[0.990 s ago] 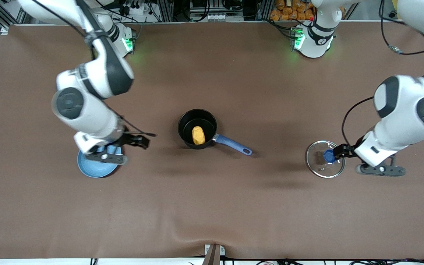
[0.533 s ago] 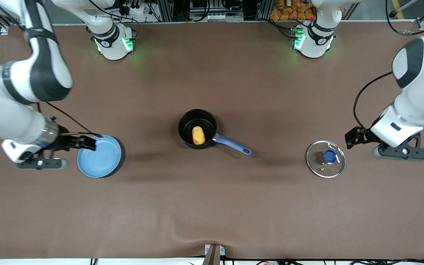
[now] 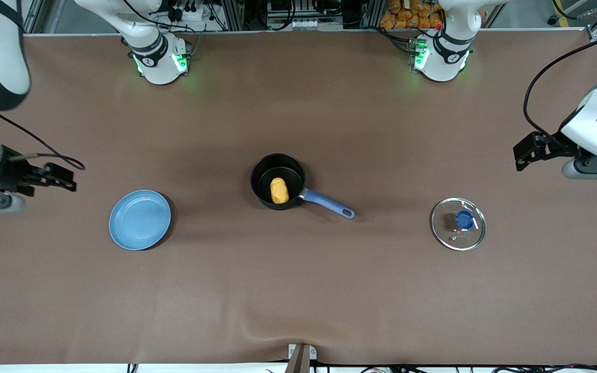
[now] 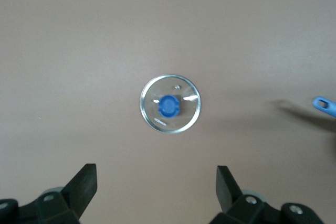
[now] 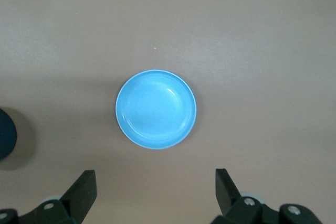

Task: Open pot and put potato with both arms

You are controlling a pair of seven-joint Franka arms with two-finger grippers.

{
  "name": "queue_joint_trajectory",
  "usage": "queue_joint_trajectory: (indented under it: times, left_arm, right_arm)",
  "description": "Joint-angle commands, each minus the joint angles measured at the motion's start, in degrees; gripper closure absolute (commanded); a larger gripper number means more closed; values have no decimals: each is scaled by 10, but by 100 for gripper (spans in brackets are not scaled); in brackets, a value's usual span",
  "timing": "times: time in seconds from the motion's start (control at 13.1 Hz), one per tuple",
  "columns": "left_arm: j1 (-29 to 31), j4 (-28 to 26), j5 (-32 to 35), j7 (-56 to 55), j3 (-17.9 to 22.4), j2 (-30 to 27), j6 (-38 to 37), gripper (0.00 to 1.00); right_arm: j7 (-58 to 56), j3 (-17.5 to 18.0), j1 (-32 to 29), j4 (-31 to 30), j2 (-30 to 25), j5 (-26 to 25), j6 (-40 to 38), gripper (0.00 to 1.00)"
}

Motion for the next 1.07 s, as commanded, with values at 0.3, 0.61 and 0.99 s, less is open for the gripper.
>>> queue_joint_trajectory:
  times: [0.3,0.61,0.99]
  left_arm:
    - [9,1,-37,-1,2,-50,-78,0]
    - [11,-10,-41,-7,0,-70,-88,0]
    - [30,-8,-40,-9,3,-75,-88,0]
  right_arm:
    - [2,5,-14,-9,-97,-11,-111,0]
    - [2,4,-13,-18,-119,-11,-113,0]
    - [2,4,-15,-23,-121,-11,-111,0]
